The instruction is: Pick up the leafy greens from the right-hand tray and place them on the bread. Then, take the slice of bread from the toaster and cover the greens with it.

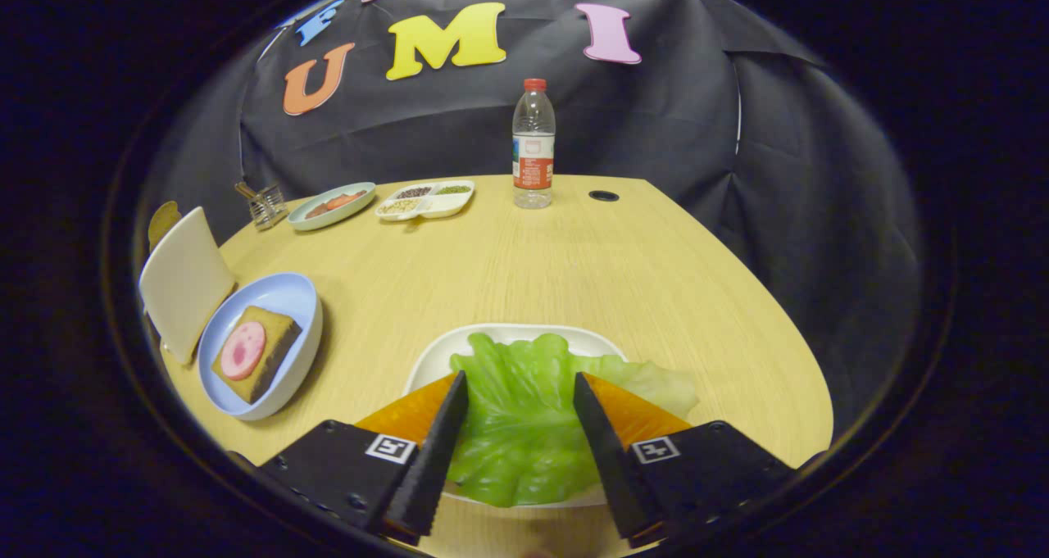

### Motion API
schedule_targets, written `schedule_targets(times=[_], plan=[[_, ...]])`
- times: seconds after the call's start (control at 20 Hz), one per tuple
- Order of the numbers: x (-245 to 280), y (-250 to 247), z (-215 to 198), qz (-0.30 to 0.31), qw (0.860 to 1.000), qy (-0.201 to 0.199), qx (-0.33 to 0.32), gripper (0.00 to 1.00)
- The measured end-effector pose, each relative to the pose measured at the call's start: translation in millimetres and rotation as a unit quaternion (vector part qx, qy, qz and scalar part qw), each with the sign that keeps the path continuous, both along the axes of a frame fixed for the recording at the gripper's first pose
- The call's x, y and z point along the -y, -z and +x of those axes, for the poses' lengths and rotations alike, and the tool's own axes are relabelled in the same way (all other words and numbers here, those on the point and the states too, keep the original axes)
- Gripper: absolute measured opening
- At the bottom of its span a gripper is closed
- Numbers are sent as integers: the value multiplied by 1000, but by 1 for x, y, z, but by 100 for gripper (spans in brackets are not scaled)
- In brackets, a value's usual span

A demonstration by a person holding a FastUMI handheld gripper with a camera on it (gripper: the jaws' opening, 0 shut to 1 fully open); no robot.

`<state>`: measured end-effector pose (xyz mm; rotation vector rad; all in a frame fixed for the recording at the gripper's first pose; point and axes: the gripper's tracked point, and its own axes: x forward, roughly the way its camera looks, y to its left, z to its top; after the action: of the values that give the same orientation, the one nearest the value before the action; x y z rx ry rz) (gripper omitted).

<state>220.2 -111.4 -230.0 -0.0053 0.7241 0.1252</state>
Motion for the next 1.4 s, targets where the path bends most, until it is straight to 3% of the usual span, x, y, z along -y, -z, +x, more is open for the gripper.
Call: schedule_targets(times=[0.2,0.3,0.85,1.1,1.4], plan=[[-4,-1,3,22,1000,3,6,16],[-4,-1,3,34,999,8,5,2],[2,-72,-1,95,991,43,90,0],[-12,-115,-7,118,984,37,125,0],[-69,-155,-27,157,977,10,143,0]])
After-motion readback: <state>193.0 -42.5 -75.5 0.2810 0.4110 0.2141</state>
